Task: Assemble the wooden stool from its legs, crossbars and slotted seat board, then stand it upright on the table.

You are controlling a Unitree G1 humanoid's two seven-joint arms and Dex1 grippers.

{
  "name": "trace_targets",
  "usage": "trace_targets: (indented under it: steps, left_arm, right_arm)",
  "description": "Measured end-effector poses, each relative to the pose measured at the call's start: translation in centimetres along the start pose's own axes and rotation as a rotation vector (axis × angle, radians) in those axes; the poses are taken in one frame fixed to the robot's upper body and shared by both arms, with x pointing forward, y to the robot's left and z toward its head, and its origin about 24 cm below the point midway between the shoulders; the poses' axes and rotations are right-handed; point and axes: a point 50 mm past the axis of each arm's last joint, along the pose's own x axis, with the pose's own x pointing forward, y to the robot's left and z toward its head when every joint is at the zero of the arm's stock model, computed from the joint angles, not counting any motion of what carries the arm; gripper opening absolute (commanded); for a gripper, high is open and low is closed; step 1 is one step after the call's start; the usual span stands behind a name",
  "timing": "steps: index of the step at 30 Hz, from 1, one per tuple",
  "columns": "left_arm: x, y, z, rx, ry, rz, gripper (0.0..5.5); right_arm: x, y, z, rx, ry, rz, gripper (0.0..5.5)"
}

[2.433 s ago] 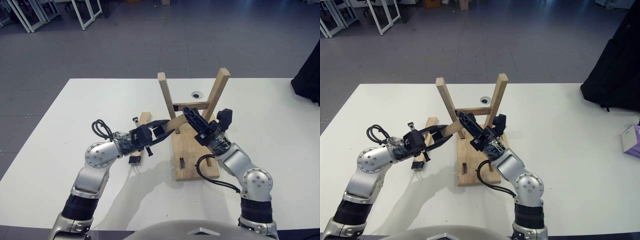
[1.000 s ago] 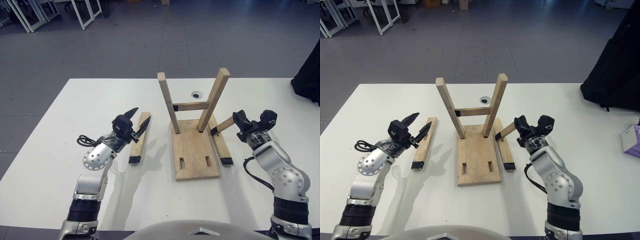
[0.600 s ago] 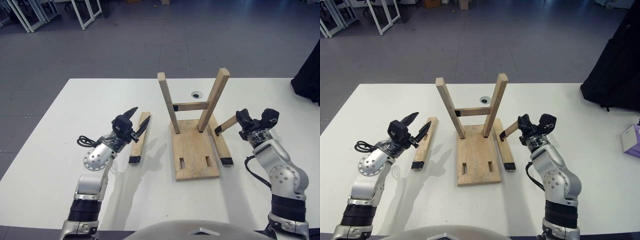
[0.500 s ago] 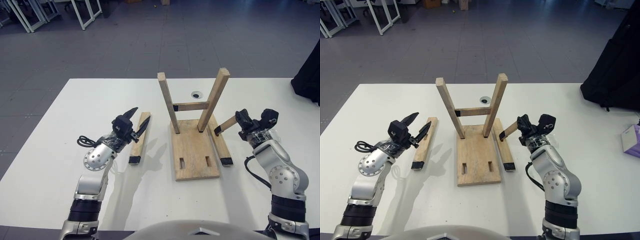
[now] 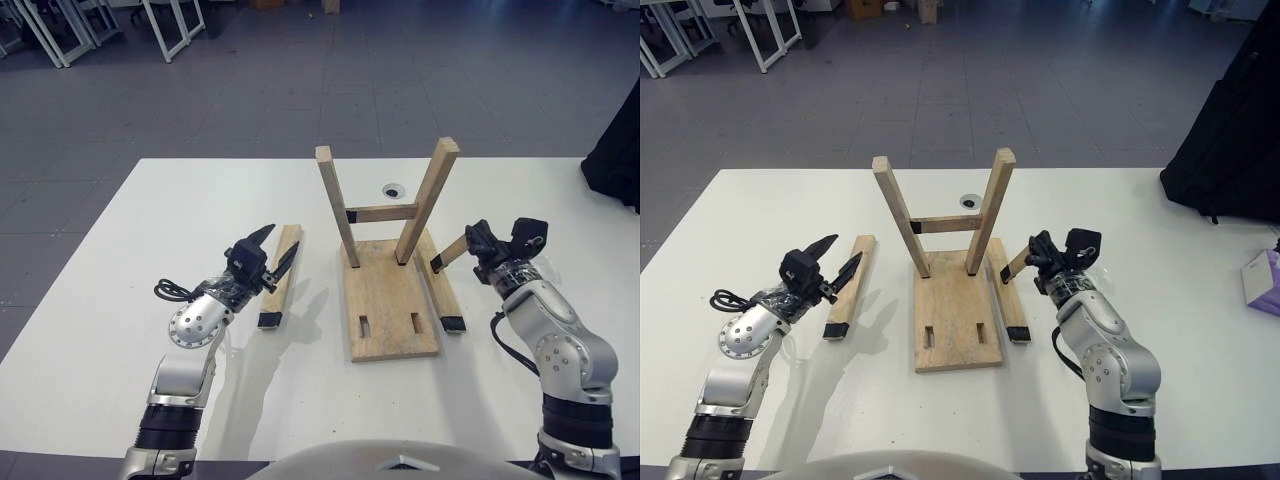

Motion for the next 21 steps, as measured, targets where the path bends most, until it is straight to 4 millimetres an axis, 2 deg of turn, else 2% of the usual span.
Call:
trace_targets:
  steps: [7, 21]
  left_arm:
    - [-0.11, -0.02, -0.12, -0.001, 0.005, 0.014, 2.69]
    - [-0.02, -0.46, -0.33, 0.005, 0.014, 0.009, 2.69]
  right_arm:
    - [0.17, 0.21, 0.06, -0.270, 0.055, 0.027, 0.42]
    - [0.69, -0.30, 0.43, -0.291, 0.076, 0.065, 0.42]
